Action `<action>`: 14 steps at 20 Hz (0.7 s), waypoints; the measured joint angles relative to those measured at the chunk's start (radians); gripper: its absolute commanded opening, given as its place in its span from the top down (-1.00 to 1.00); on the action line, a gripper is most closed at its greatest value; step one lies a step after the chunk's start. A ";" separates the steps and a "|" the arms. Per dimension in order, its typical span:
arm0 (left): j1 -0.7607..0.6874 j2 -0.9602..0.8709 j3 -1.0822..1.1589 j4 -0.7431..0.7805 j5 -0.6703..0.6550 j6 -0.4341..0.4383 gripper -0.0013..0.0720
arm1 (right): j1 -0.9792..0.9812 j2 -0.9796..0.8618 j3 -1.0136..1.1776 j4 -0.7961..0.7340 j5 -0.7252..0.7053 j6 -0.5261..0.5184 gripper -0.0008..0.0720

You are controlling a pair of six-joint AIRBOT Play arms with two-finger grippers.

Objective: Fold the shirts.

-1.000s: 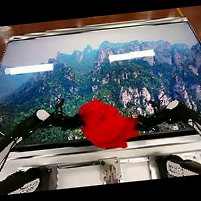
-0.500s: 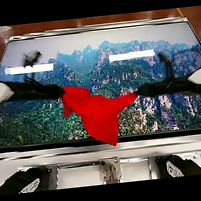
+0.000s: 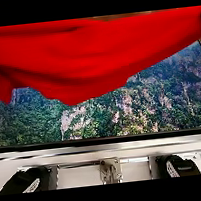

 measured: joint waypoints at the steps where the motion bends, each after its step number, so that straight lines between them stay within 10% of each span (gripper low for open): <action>1: 0.000 0.012 0.009 0.000 -0.021 -0.005 0.85 | 0.000 0.015 0.021 -0.003 -0.005 0.017 0.79; 14: 0.000 -0.089 -0.383 0.164 -0.159 0.003 0.85 | 0.001 -0.240 -0.047 -0.288 0.335 0.204 0.79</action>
